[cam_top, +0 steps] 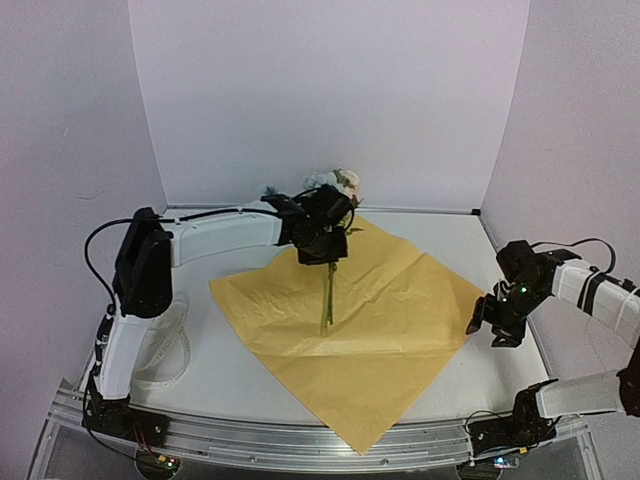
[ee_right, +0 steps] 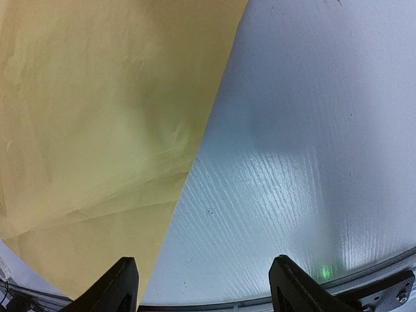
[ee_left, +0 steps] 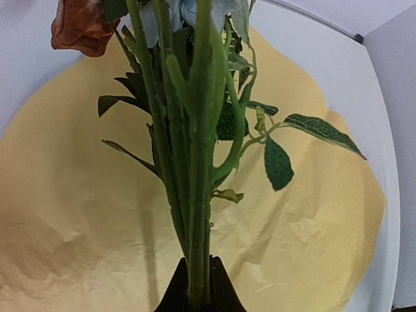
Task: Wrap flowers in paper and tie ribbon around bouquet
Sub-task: Place the fake flower on the flattened wrapping paper.
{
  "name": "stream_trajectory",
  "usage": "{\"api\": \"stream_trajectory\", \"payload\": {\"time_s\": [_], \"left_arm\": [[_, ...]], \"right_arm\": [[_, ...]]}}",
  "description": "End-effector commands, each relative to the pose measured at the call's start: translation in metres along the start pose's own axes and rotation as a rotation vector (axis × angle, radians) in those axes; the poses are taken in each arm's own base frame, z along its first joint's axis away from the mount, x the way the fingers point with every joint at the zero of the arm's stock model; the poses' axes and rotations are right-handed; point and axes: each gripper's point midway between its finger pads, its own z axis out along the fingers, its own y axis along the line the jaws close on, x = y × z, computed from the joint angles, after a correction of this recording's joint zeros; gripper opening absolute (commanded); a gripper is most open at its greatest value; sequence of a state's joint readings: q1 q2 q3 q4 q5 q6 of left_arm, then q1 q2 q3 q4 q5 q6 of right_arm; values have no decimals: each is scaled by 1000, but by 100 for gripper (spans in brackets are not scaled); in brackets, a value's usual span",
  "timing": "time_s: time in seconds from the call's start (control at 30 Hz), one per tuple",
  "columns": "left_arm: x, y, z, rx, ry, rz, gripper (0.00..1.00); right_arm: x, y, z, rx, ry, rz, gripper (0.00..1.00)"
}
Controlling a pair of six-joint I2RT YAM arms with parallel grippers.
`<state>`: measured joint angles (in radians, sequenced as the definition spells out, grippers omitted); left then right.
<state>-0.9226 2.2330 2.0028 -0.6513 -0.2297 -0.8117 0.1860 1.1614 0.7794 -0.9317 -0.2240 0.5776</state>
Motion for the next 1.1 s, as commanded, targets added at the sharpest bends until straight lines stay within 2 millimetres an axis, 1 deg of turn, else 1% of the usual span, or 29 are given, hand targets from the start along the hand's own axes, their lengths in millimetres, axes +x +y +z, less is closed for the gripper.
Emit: {"api": "stream_trajectory", "payload": {"time_s": [0.0,0.07,0.2,0.27,0.47,0.5,0.57,0.63,0.7,0.83,0.93,1.07], "left_arm": [[-7,-43,17,89,-41,-78,0],[2,-48,30,92,-27,-93,0],[18,-48,50,100,-8,-126,0],[23,-50,59,104,4,-119,0],[43,-44,80,97,54,-85,0],[46,-43,82,95,60,-86,1],[48,-42,82,95,66,-91,14],[46,-43,79,100,60,-89,22],[41,-45,72,108,48,-85,34],[30,-48,54,125,21,-88,45],[23,-45,37,127,-3,-88,54],[14,-30,7,105,-36,-67,64]], "right_arm": [[6,-10,-8,36,-7,-36,72],[7,-10,-11,35,-11,-43,73],[8,-8,-14,32,-1,-52,73],[8,-7,-15,30,6,-53,73],[9,-5,-13,27,26,-51,73],[9,-5,-12,29,31,-48,73],[10,-5,-11,32,37,-45,73],[10,-5,-10,34,45,-40,73],[10,-4,-9,33,49,-37,73],[8,-3,-8,31,51,-31,73],[6,-1,-8,30,49,-31,73],[6,4,-6,29,55,-52,73]]}}
